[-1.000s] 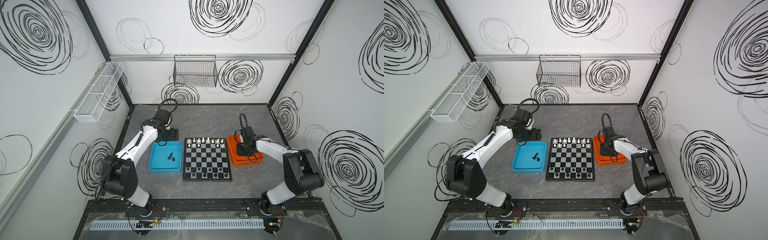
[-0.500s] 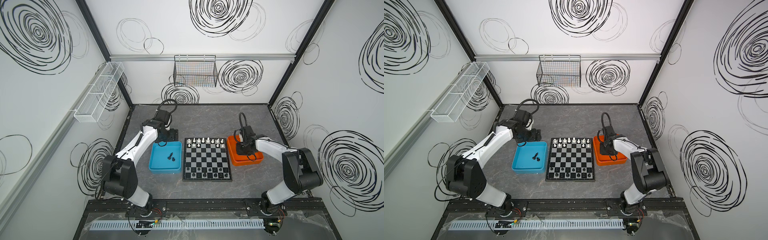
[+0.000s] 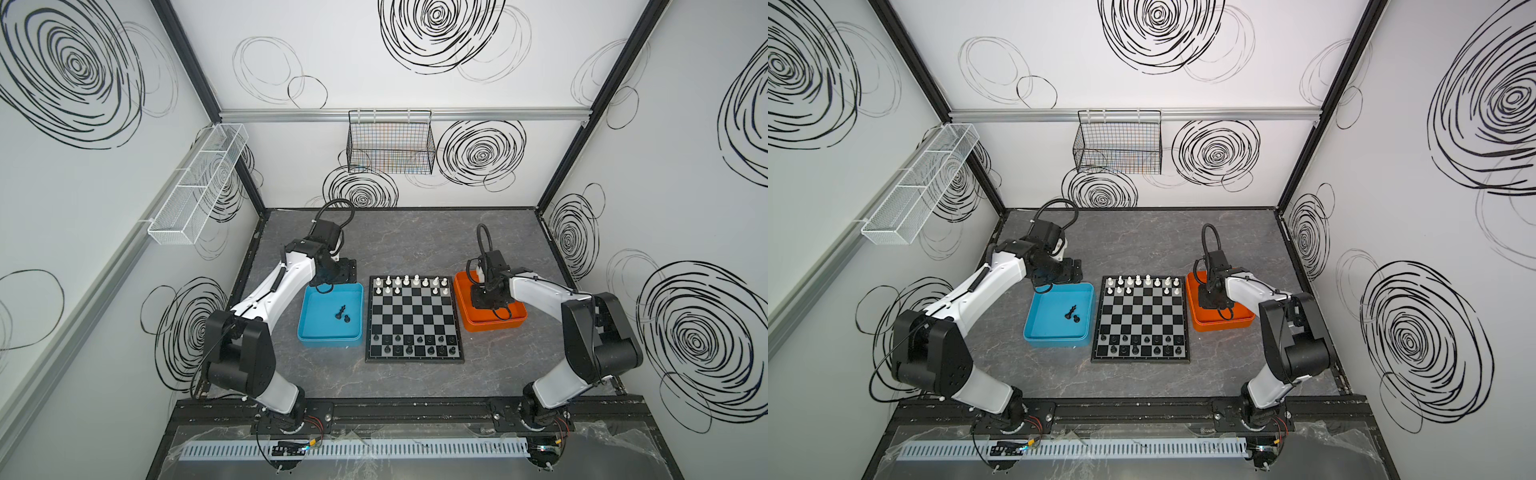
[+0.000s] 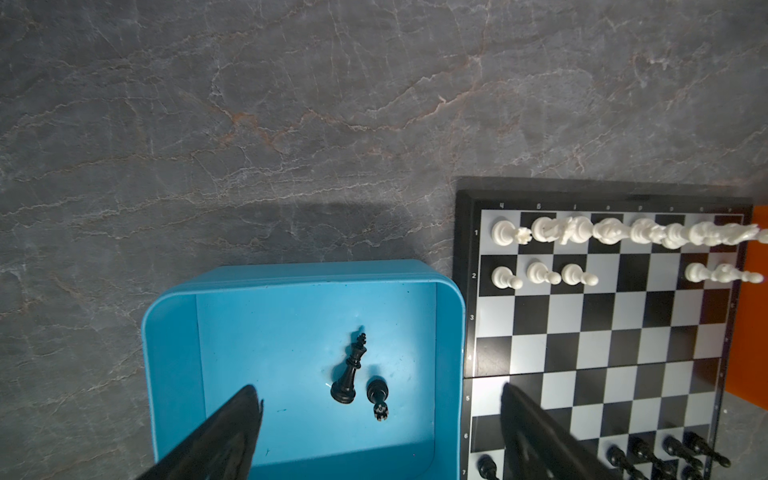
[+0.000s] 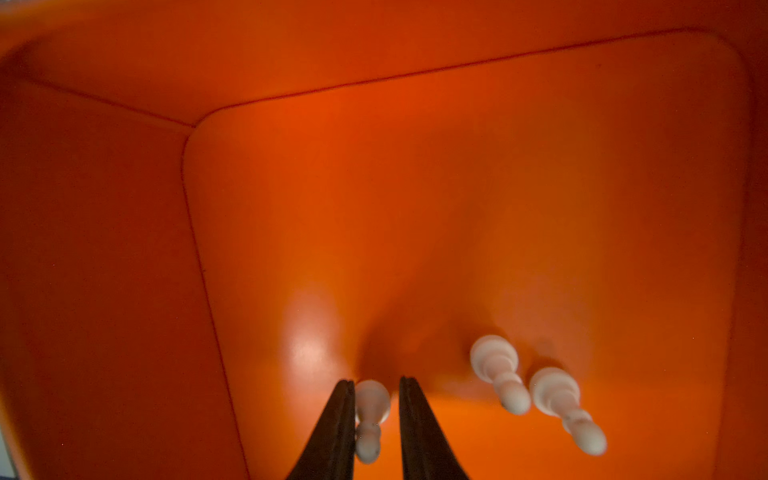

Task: Set up the chess pieces on the board
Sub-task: 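Lower the right gripper onto a white pawn in the orange tray, then close the right gripper on the white pawn and lift it toward the board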

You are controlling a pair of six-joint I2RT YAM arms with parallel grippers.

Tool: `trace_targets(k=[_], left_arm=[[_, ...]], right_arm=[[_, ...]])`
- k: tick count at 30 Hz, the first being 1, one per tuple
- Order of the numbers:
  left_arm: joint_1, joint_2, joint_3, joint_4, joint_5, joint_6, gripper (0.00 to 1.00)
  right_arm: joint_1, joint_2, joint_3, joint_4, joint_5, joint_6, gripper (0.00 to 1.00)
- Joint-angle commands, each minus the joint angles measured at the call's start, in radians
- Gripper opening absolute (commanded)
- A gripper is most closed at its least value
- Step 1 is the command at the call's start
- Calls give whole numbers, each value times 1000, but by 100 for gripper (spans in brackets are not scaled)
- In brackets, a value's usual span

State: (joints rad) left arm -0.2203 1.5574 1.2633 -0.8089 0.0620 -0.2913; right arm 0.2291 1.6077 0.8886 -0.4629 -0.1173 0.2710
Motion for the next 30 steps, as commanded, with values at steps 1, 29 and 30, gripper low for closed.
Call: trace_targets(k=[1,29,30], left_arm=[[12,-29,-14,8,-9,13,93],[15,-42,-44,22,2,12,93],[16,-42,-42,23,4,11,93]], right_arm=[[3,16,24,3,-2,-5,23],[6,-48,170,-204,13,-26,10],[9,-49,189,-213,10,-26,10]])
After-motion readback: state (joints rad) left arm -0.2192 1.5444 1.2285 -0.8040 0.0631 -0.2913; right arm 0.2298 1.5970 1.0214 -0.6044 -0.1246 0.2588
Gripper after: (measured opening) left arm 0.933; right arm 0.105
